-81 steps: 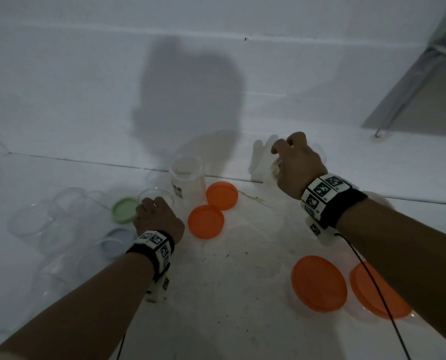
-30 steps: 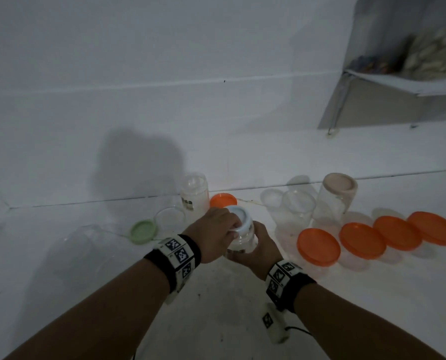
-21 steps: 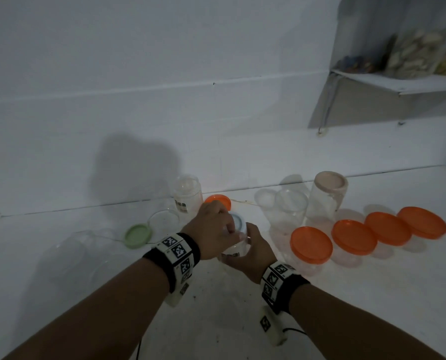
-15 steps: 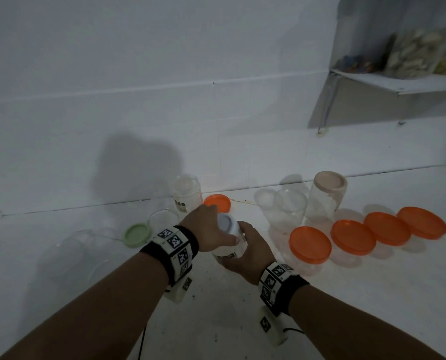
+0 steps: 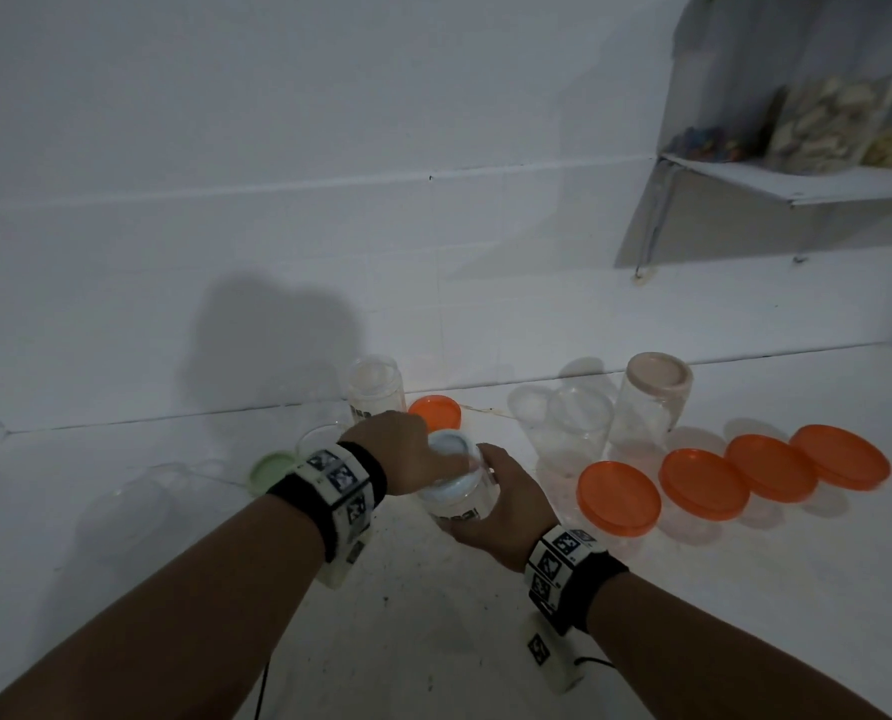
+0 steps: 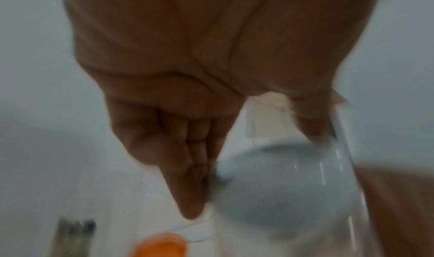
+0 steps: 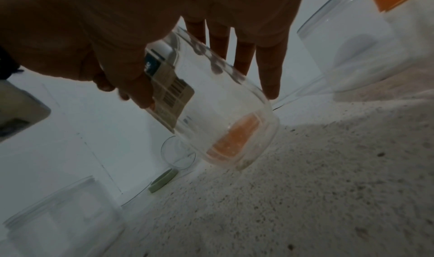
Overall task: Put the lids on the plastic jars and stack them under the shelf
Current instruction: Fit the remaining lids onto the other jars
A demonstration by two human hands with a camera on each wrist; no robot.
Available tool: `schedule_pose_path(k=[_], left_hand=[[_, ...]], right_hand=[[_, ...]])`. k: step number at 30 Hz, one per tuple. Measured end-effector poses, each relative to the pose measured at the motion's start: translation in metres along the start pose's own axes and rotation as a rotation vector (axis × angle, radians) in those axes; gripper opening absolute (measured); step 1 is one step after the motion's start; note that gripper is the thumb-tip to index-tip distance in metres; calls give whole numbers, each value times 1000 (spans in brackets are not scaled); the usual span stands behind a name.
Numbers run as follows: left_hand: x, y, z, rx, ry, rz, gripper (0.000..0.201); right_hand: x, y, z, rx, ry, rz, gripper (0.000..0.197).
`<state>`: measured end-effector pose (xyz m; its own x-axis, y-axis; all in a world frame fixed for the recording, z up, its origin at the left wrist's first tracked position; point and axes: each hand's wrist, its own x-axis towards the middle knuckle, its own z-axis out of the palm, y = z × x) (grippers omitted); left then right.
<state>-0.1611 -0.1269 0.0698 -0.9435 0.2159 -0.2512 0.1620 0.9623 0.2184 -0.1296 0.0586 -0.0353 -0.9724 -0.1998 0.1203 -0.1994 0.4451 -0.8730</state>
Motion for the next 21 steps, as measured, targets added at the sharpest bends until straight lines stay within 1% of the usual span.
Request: schedule_pose_path(k=[1,2,3,4,6,7,9,12,14,17,19,21], left_hand=[[1,-4,-2,-30,-76,72,73],[2,-8,-4,-52,-113,162,88],[3,-11,-2,-58,-121,221,106],[4,-11,1,-54,-73,229,110],[0,-1,3,-74,44,117,95],[0,4,4,-57,64,53,93],[-1,13,3,-15,39,-13,90],[4,14,5,2,25,-4,72],[8,15,5,-1,13,15,66],[17,20,10,-59,67,61,65],[25,26,15,-116,121,78,63],[34,36,20,-107,158,94,65]], right_hand=[[-1,2,0,-16,4,0,85],[-2,3,-1,-26,10,2,86],[-3,4,-1,-28,16,8,86],[-4,4,-2,-26,25,11,85],[-3,2,-3,-29,36,0,81],[-3,1,-3,-40,32,-9,78],[-3,-3,-5,-55,15,-11,76],[-4,-2,-9,-87,-6,12,80],[-6,-1,-10,-88,3,44,84],[-6,-1,-16,-74,36,137,90],[-4,-3,-25,-85,33,163,91],[-3,-5,-40,-100,0,165,88]])
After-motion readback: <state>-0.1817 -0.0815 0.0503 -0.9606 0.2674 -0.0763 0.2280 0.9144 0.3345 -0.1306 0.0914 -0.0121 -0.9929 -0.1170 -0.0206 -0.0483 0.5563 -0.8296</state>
